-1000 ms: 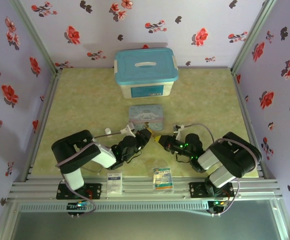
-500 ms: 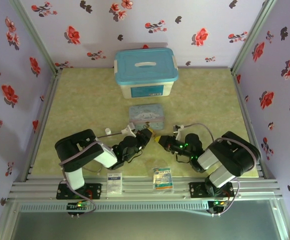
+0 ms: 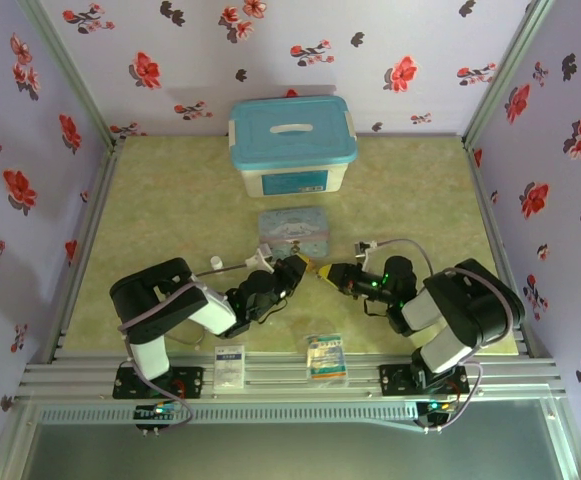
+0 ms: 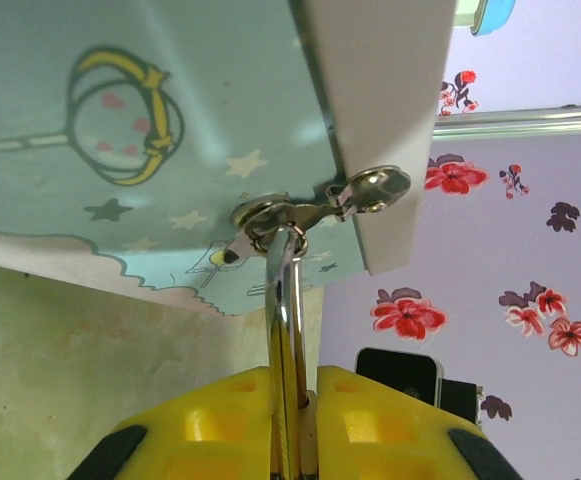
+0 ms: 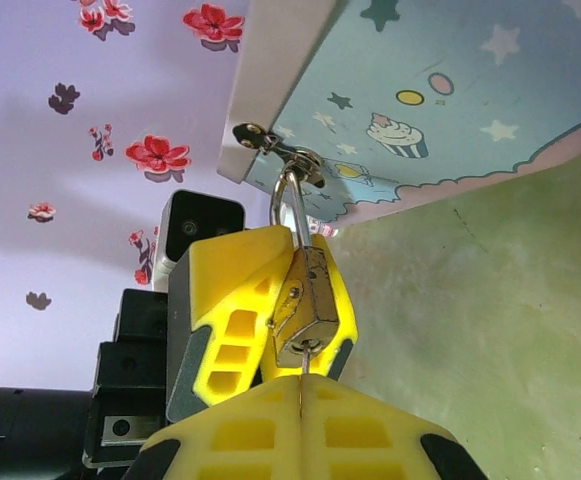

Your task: Unlock the padlock with the key

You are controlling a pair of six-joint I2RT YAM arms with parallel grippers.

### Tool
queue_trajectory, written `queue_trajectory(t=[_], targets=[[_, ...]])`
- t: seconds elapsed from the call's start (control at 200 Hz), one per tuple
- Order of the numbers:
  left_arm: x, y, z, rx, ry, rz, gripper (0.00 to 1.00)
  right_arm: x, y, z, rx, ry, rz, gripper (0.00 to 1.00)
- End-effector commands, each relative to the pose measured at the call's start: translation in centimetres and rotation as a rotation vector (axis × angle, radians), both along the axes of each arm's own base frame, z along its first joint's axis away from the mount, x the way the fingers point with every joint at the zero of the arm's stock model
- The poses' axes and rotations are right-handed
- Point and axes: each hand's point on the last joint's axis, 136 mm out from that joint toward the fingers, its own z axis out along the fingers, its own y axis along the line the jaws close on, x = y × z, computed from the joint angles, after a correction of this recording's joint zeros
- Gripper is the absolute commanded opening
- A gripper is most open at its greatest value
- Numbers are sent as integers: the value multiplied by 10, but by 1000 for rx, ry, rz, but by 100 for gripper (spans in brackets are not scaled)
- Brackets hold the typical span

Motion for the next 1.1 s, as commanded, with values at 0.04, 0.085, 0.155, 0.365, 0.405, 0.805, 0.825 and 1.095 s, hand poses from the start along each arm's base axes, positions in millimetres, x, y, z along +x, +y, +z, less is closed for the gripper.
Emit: queue_trajectory(t=[0.04,0.085,0.155,0.365,0.405,0.805,0.825,1.095], targets=[[-12,-25,33,-112,-51,-103,0,12,3,8,17,-37,-15,0],[-12,-26,35,-115,-56,-102,0,11,6,7,17,-30,-12,0],[-11,-26,37,-120,-60,-101,0,10,10,6,16,-26,-8,0],[-12,-26,34,-111,-59,-103,0,14,12,4,12,-11,-56,0],[-11,-26,34,-112,-56,-101,0,13,14,5,9,-19,-66,0],[-15,-24,27,-94,-46,-108,0,26,6,0,-8,-17,-127,0],[-16,-23,26,-93,-44,-108,0,27,6,0,-1,-8,-124,0],[-14,-21,20,-68,-49,-100,0,20,-4,-23,-12,103,-93,0]])
